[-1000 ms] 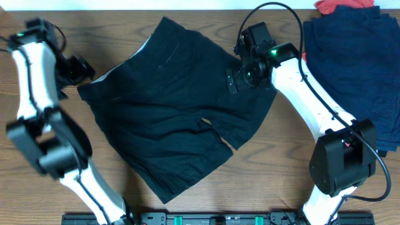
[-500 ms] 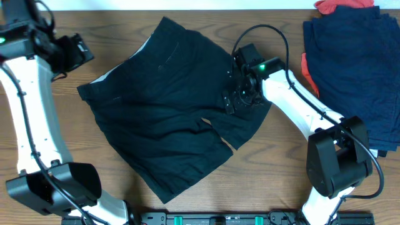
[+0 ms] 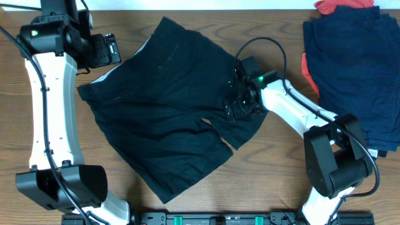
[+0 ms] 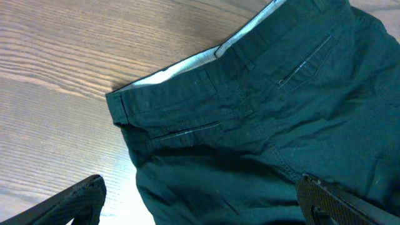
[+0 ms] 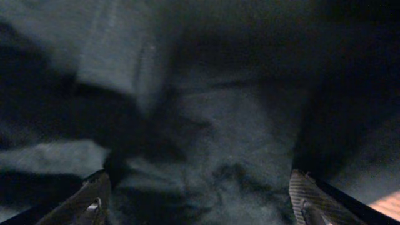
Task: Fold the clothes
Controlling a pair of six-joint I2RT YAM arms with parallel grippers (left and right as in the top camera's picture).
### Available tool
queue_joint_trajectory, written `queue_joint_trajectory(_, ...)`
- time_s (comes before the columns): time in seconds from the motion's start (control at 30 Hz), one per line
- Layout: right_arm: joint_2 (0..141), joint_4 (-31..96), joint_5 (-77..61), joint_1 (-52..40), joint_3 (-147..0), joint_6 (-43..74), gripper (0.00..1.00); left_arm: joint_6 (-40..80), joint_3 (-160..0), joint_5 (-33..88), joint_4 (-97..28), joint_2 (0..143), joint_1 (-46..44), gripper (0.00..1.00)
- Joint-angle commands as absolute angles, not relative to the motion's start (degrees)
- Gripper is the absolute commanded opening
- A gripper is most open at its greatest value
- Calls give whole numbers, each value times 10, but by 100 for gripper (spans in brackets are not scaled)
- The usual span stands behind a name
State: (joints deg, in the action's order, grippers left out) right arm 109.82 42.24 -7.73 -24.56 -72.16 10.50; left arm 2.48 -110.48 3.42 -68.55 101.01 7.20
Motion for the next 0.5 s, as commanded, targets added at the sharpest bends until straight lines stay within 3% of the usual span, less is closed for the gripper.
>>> queue_joint_trajectory(0.0, 1098, 401, -79, -252, -687, 122, 88, 11, -1099, 30, -685, 1011, 70, 98)
queue_joint_trajectory(0.47, 1118, 207, 76, -240, -563, 182, 80, 11, -1099, 30, -683, 1012, 70, 98)
